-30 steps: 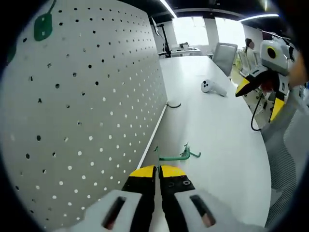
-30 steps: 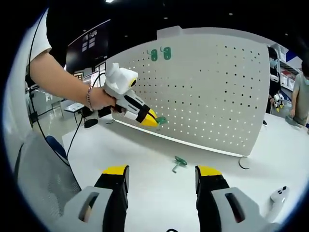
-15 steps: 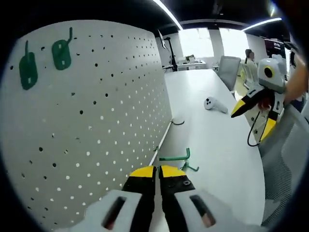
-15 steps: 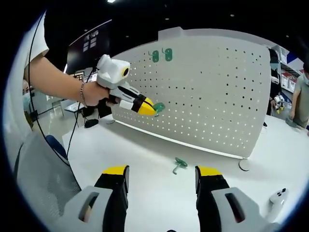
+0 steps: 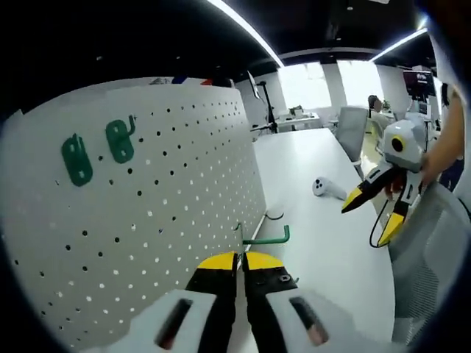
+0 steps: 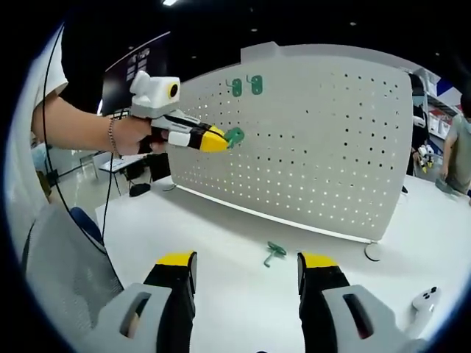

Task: Insert the hook assembly into the mounting plate slot until the hook locks in place.

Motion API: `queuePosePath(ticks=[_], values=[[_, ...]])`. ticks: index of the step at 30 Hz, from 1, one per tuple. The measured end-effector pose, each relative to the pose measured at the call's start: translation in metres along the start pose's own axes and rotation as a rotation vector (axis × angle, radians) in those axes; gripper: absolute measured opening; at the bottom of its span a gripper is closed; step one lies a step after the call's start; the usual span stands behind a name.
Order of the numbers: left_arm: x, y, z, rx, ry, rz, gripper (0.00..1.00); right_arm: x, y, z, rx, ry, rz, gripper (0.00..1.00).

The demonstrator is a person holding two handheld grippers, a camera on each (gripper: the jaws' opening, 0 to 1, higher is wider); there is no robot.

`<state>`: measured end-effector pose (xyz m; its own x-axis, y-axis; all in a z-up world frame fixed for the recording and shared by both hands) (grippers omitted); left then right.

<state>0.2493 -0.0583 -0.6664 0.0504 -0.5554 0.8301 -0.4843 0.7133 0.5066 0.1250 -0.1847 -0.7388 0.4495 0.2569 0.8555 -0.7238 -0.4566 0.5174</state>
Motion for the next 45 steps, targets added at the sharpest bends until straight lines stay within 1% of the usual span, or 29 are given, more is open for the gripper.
queuePosePath(ticks=[4, 10, 11, 17, 19, 22, 25, 27, 30, 34, 38, 45], values=[[0.007, 0.011, 0.001, 0.022, 0.011, 0.041, 0.03, 0.001, 0.000, 0.000, -0.002, 0.002, 0.006, 0.53], [0.007, 0.019, 0.006, 0.040, 0.037, 0.061, 0.03, 0.003, 0.001, -0.001, 0.000, 0.002, 0.012, 0.53], [0.007, 0.022, 0.006, 0.049, 0.039, 0.075, 0.03, 0.004, 0.001, -0.001, 0.000, 0.002, 0.012, 0.53], [0.004, 0.033, 0.010, 0.061, 0.070, 0.102, 0.03, 0.004, 0.001, -0.001, 0.000, 0.003, 0.013, 0.53], [0.005, 0.038, 0.010, 0.067, 0.084, 0.128, 0.03, 0.004, 0.001, -0.001, 0.001, 0.006, 0.016, 0.53], [0.004, 0.044, 0.010, 0.083, 0.093, 0.150, 0.03, 0.004, 0.001, -0.001, 0.005, 0.008, 0.014, 0.53], [0.007, 0.051, 0.011, 0.087, 0.101, 0.180, 0.03, 0.004, 0.001, -0.002, 0.006, 0.008, 0.016, 0.53], [0.009, 0.054, 0.012, 0.092, 0.099, 0.190, 0.03, 0.004, 0.002, -0.002, 0.004, 0.008, 0.017, 0.53], [0.011, 0.059, 0.014, 0.090, 0.119, 0.217, 0.03, 0.005, 0.002, -0.001, 0.002, 0.004, 0.022, 0.53], [0.017, 0.067, 0.018, 0.087, 0.156, 0.281, 0.03, 0.005, 0.003, -0.002, 0.003, 0.007, 0.022, 0.53], [0.020, 0.073, 0.019, 0.098, 0.165, 0.292, 0.03, 0.005, 0.002, -0.002, 0.003, 0.005, 0.021, 0.53], [0.018, 0.077, 0.018, 0.113, 0.180, 0.296, 0.03, 0.006, 0.003, -0.003, 0.005, 0.006, 0.025, 0.53]])
Point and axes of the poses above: the point that each gripper's makers call its tool centre point, and the gripper's own axes: y roughly backward along the fingers, z roughly to its right, x roughly out of its top, the point moved 2 cm from there along y, roughly backward along the fingers, and after that the axes turned 10 degrees about -z, right-handed, at the moved point
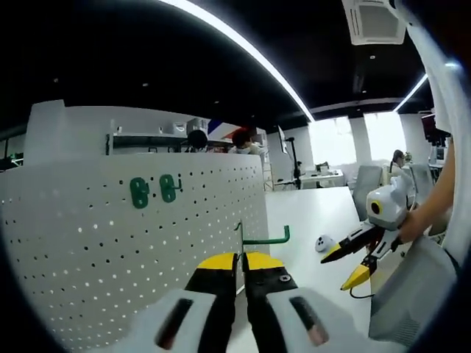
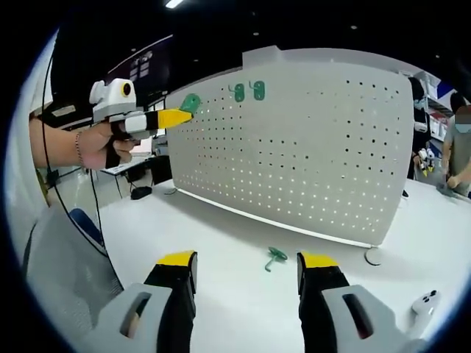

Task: Insert the hook assembly into the mounting plate slot until the hook locks in place.

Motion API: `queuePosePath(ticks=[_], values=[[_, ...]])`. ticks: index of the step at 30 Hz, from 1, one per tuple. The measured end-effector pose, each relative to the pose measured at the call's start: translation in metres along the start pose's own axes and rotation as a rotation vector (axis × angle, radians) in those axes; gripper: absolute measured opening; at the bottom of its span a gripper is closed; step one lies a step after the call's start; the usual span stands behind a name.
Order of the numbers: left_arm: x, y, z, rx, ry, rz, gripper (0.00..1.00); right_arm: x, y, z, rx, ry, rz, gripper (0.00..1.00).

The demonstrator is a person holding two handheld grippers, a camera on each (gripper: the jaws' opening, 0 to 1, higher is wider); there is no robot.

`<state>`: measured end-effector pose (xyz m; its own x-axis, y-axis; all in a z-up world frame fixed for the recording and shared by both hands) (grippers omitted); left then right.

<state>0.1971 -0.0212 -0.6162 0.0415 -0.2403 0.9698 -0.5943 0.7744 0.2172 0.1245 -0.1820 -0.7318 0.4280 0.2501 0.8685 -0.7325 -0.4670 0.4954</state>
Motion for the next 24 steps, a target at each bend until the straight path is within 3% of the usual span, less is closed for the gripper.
queuePosePath(ticks=[2, 13, 15, 24], values=[[-0.001, 0.000, 0.000, 0.001, 0.002, -0.002, 0.03, 0.005, 0.001, -0.001, 0.006, 0.001, 0.021, 0.53], [-0.005, -0.001, 0.000, -0.001, 0.014, -0.009, 0.03, 0.064, 0.034, -0.014, 0.059, 0.016, 0.374, 0.57], [-0.006, -0.001, 0.000, 0.002, 0.012, -0.011, 0.03, 0.069, 0.037, -0.015, 0.066, 0.003, 0.401, 0.57], [-0.006, -0.001, 0.000, 0.004, 0.012, -0.015, 0.03, 0.074, 0.033, -0.017, 0.082, 0.005, 0.397, 0.56]])
Point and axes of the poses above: the point that each gripper's makers call its tool centre point, and the gripper's own axes: y roughly backward along the fingers, z roughly to its right, x roughly out of its top, the point moved 2 cm from there along y, roughly backward along the fingers, and after that the axes turned 10 degrees about -z, right-handed, at the moved point
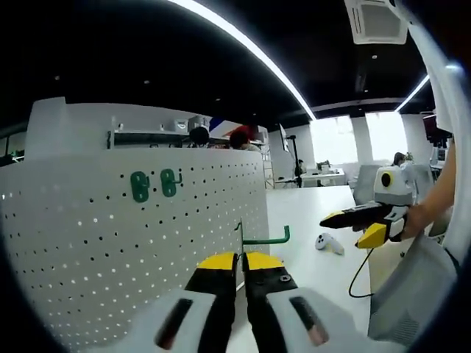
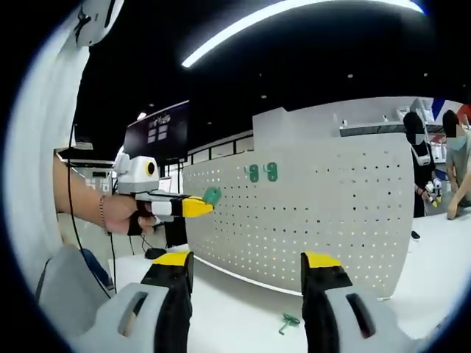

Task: Insert the hook assembly into the mounting plate slot until the hook locks in place.

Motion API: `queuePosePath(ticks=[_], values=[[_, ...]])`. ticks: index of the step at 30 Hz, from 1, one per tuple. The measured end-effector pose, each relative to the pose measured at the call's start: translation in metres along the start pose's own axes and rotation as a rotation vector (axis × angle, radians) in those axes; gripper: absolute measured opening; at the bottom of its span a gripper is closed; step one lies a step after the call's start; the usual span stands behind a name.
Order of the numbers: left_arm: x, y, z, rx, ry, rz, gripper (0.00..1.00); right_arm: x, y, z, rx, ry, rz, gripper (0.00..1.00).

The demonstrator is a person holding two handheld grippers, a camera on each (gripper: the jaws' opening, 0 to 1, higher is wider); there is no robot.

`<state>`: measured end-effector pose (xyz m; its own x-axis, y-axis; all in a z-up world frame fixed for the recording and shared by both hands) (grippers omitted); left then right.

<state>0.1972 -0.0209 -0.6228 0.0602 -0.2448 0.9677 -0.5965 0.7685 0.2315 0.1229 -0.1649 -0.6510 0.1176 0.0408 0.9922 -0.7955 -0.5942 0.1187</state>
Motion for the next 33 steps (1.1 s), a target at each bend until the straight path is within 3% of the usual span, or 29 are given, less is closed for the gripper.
queuePosePath(ticks=[5, 13, 22, 33], values=[[0.000, 0.000, 0.001, 0.001, 0.000, 0.003, 0.03, 0.009, -0.005, -0.010, 0.053, -0.037, 0.025, 0.53], [0.001, 0.002, 0.002, 0.005, 0.010, 0.011, 0.03, 0.024, -0.018, -0.023, 0.163, -0.215, 0.073, 0.51], [0.002, 0.003, 0.002, 0.009, 0.014, 0.016, 0.03, 0.026, -0.026, -0.022, 0.180, -0.310, 0.104, 0.48], [0.002, 0.003, 0.004, 0.014, 0.019, 0.018, 0.03, 0.030, -0.038, -0.031, 0.198, -0.306, 0.112, 0.46]])
Point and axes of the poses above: the point that each gripper's makers call its tool centre point, and the gripper's own axes: y roughly backward along the fingers, z roughly to its right, x roughly out of its top, the point moved 2 cm from there along y, roughly backward along the fingers, and after that the axes turned 10 degrees about -z, right-handed, at the moved point
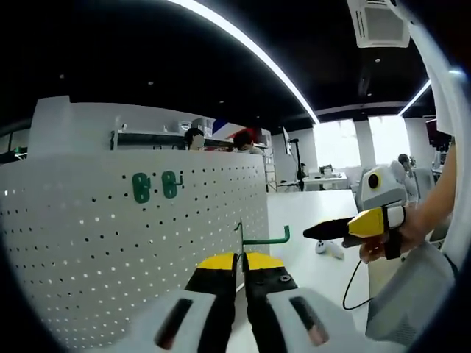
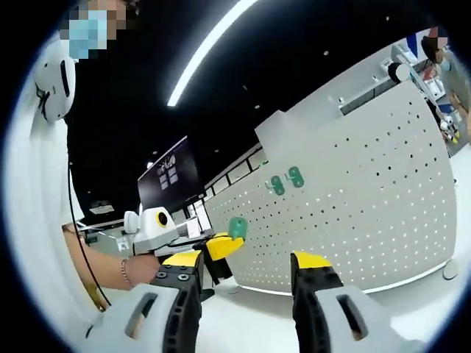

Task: Insert the hook assembly into the mounting plate slot until the hook locks in place.

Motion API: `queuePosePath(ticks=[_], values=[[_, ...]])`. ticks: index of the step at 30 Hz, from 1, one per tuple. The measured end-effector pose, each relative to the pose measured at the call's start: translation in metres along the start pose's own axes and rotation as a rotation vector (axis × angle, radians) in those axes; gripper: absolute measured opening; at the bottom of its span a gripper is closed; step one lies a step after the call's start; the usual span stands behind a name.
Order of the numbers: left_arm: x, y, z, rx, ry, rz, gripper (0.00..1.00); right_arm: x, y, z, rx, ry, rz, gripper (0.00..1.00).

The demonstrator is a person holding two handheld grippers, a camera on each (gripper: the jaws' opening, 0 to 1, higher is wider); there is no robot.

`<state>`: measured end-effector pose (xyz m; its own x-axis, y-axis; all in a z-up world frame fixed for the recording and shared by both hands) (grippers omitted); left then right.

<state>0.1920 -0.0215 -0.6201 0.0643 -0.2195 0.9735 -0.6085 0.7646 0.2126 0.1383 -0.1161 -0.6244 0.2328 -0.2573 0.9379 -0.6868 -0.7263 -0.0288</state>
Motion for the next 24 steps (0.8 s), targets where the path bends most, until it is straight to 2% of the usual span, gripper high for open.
queuePosePath(ticks=[24], values=[[-0.001, 0.002, 0.003, 0.004, 0.014, 0.003, 0.03, 0.005, -0.033, -0.014, 0.050, 0.003, 0.005, 0.43]])
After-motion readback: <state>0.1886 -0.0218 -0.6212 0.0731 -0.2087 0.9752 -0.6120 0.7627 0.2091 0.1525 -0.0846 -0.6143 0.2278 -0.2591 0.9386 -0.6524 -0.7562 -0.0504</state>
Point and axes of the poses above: the point that each gripper's makers call its tool centre point, and the gripper's own axes: y roughly backward along the fingers, z roughly to its right, x roughly out of its top, the point moved 2 cm from there along y, roughly backward along the fingers, and after that the axes turned 10 degrees about -z, right-handed, at the moved point
